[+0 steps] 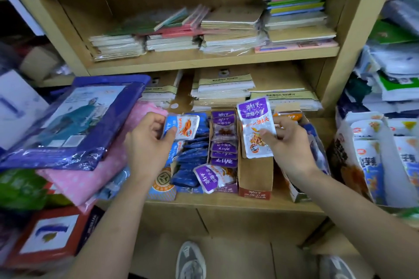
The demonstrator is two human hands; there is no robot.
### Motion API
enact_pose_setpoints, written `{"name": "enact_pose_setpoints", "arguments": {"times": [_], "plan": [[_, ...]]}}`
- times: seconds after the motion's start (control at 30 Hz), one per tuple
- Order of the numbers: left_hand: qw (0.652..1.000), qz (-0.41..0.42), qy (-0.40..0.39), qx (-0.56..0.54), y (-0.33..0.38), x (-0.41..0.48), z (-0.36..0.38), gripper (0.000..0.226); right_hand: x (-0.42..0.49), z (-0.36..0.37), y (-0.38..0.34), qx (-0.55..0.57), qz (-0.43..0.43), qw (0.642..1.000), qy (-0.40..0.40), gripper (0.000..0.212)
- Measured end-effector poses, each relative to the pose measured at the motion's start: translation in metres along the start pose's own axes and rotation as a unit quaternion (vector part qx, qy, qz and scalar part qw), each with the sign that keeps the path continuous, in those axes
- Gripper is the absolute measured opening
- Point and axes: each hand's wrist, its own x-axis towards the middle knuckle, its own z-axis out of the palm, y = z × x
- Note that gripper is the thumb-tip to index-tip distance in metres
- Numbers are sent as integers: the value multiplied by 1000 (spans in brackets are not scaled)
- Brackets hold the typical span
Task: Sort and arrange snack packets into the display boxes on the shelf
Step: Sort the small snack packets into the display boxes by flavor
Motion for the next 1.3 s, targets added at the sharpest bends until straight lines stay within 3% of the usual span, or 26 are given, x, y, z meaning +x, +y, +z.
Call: {"name": "enact_pose_setpoints", "arguments": {"times": [0.27,0.53,0.67,0.8,0.9,0.97,1.0,1.07,1.1,1.2,1.3], "plan": [[985,67,-48,148,5,0,-2,17,0,1,1,3,2,1000,-9,23],[966,62,-110,224,-7,-2,13,15,1,-1,3,-9,5,1000,-14,22],[954,40,-140,263,-2,-6,30,28,1,-1,2,-12,3,1000,-19,21],[968,46,-170,179,9,-4,24,61,1,-3,3,-18,-17,999,-48,11],[970,35,-239,-44,32,-11,20,70,-1,-4,3,-44,-62,992,-105,7],[942,26,-310,-125,43,-18,25,65,-4,-1,2,-61,-88,984,-144,7],[939,39,-315,-134,45,-20,28,51,-6,0,2,-70,-98,981,-154,7],[951,55,-275,-132,46,-20,31,21,-6,-1,1,-90,-115,977,-153,14],[958,55,-247,-133,45,-18,29,17,-5,-3,1,-113,-124,975,-144,20],[978,52,-151,-133,32,-6,21,13,7,-18,5,-225,-147,957,-105,39],[989,58,-107,-84,16,4,21,15,14,-33,10,-302,-180,933,-79,30]]}}
